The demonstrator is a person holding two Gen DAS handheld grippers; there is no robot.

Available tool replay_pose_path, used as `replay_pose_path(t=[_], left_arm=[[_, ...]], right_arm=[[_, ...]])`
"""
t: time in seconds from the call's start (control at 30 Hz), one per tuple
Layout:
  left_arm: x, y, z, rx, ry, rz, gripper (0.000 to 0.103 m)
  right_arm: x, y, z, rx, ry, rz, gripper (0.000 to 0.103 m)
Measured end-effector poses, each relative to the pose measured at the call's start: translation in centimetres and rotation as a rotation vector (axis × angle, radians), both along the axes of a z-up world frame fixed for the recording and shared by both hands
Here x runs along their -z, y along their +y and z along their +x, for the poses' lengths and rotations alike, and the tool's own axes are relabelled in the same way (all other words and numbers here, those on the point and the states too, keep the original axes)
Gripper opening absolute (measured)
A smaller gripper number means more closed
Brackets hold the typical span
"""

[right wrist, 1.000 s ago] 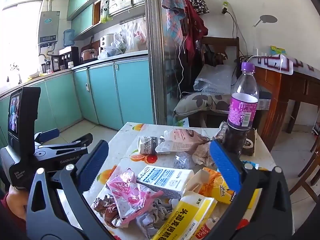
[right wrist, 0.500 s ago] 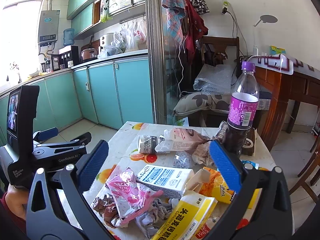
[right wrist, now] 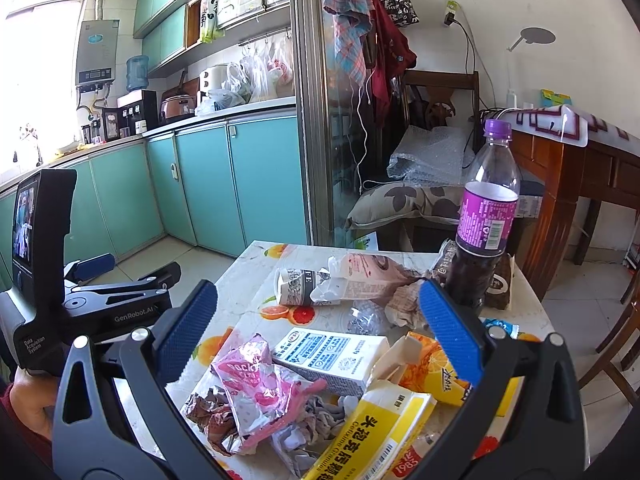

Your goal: Collect trash

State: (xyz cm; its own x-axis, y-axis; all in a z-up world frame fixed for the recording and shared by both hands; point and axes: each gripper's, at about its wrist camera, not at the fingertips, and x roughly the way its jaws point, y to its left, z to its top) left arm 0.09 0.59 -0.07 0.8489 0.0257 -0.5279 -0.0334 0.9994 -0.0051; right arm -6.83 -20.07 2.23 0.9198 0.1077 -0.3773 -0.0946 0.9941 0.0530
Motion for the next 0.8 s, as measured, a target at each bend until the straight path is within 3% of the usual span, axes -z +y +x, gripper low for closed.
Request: replay_pose_path(t=[0.8], left_arm=[[0.05, 0.15, 0.01, -0.001, 0.0, 0.0, 0.096]], right_arm=[[0.43, 0.01, 0.22, 0.0, 0.012, -0.001, 0.1]])
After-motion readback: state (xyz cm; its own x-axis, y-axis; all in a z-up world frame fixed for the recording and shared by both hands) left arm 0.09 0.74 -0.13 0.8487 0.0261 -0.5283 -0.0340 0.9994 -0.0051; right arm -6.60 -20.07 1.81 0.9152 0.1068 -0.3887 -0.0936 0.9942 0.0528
